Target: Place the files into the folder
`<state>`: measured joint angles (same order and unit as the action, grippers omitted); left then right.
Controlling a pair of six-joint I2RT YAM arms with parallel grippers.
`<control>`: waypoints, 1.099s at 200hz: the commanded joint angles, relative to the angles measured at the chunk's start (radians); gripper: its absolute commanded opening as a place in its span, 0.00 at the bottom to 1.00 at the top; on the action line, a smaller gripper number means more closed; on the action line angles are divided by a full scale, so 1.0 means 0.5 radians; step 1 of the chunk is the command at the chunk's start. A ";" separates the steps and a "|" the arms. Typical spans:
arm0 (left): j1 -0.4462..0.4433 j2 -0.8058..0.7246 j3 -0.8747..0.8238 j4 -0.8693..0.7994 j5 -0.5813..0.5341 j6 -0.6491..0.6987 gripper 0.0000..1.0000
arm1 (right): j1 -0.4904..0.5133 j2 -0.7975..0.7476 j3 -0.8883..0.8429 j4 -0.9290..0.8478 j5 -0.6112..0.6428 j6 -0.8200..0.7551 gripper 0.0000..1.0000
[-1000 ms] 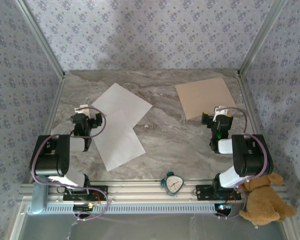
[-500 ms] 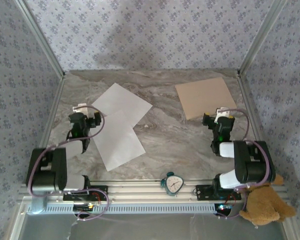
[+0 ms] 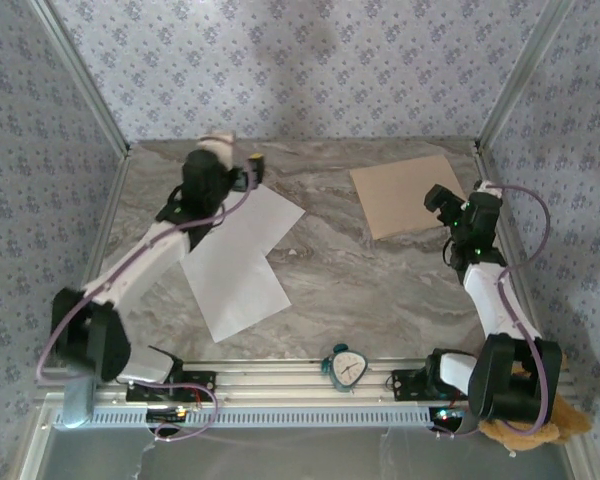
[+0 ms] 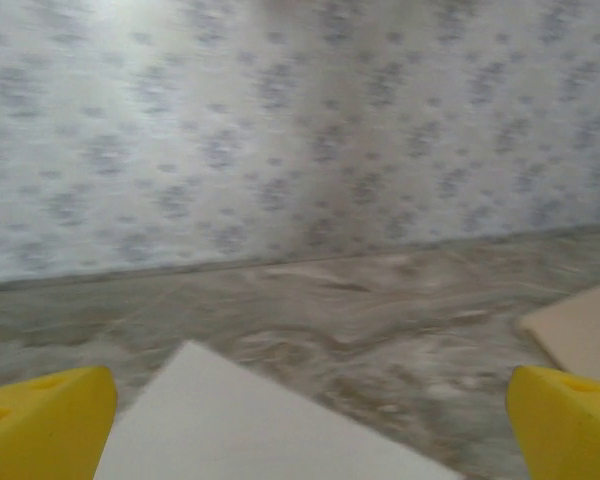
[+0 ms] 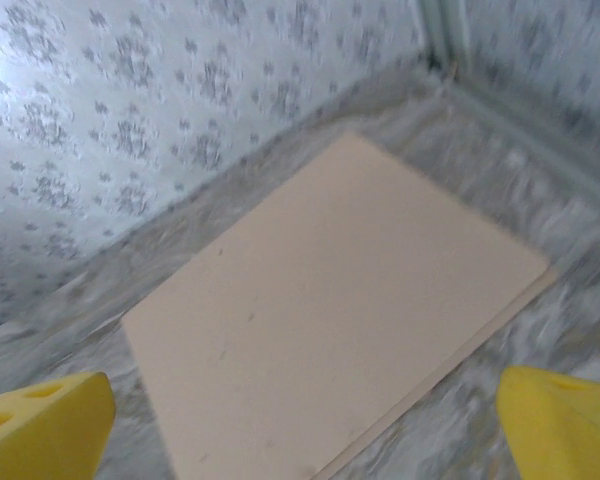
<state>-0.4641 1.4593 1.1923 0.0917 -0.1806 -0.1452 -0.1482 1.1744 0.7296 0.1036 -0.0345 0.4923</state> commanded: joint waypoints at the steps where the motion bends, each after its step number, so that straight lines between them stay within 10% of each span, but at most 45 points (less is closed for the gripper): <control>1: -0.135 0.309 0.295 -0.348 0.188 -0.114 1.00 | -0.053 0.151 0.133 -0.431 -0.396 0.362 1.00; 152: -0.626 2.501 2.958 -1.313 1.358 -0.399 0.97 | -0.158 0.548 0.264 -0.508 -0.684 0.477 1.00; 220: -0.660 2.741 3.084 -1.246 1.432 -0.528 0.96 | -0.170 0.545 0.257 -0.549 -0.689 0.454 1.00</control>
<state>-0.7921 2.8002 2.6884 -0.5137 0.4938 -0.3786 -0.2253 1.4368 0.8387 -0.1421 -0.3645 0.7258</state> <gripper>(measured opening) 0.961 0.999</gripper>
